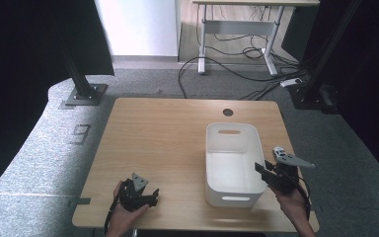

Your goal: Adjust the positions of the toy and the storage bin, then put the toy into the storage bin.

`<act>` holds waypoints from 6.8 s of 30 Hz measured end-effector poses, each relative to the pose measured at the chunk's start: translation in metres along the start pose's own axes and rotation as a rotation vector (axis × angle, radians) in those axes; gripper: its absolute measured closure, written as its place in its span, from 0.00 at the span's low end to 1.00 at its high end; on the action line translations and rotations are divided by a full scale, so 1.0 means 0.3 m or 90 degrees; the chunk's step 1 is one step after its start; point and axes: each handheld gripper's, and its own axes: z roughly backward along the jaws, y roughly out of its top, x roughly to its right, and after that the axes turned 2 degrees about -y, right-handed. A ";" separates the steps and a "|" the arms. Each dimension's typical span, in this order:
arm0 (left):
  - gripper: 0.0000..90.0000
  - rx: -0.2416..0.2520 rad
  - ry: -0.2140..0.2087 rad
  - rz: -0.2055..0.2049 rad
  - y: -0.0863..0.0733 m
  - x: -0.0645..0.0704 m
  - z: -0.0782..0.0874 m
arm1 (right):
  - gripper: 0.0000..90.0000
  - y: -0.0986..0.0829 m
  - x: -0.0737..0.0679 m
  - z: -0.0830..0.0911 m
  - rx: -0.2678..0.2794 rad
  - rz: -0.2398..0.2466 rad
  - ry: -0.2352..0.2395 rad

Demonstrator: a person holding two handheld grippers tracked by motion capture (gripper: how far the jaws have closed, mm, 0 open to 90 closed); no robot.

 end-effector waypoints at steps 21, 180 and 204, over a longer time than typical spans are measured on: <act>0.17 0.003 0.001 0.002 0.000 -0.005 0.004 | 0.82 0.026 -0.013 -0.004 -0.043 -0.017 -0.014; 0.17 0.006 0.008 0.011 0.005 -0.020 0.006 | 0.29 0.001 -0.026 -0.002 0.081 0.049 0.036; 0.17 0.001 0.002 0.003 0.005 -0.020 0.002 | 0.28 -0.051 0.119 -0.060 0.025 0.029 -0.021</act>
